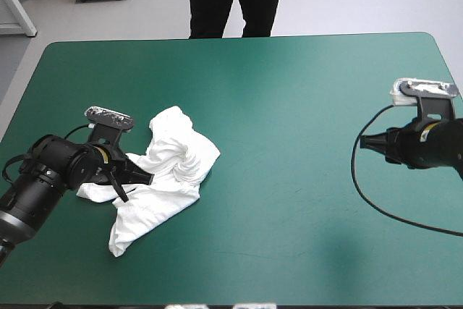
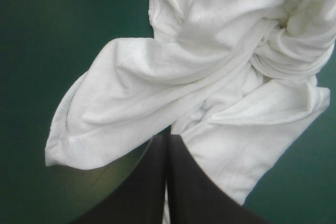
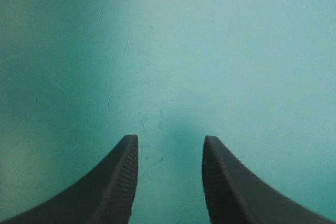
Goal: Fold the cloth
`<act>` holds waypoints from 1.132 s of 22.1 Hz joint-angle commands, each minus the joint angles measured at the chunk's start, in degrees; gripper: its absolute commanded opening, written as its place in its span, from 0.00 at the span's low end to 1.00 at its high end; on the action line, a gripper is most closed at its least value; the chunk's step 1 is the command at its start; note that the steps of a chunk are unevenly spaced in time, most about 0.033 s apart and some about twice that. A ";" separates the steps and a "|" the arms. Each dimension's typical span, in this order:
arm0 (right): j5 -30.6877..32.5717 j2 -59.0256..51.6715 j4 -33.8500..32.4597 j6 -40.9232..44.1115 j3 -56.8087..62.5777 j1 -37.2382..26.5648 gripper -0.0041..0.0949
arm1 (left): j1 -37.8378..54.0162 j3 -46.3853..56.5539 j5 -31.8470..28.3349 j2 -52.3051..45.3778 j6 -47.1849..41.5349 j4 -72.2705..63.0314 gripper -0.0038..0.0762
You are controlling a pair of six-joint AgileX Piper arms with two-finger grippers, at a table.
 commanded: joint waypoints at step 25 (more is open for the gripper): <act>0.00 -3.20 -1.94 1.40 4.62 -0.39 0.44 | 0.01 -17.32 -6.92 34.84 11.61 -10.65 0.67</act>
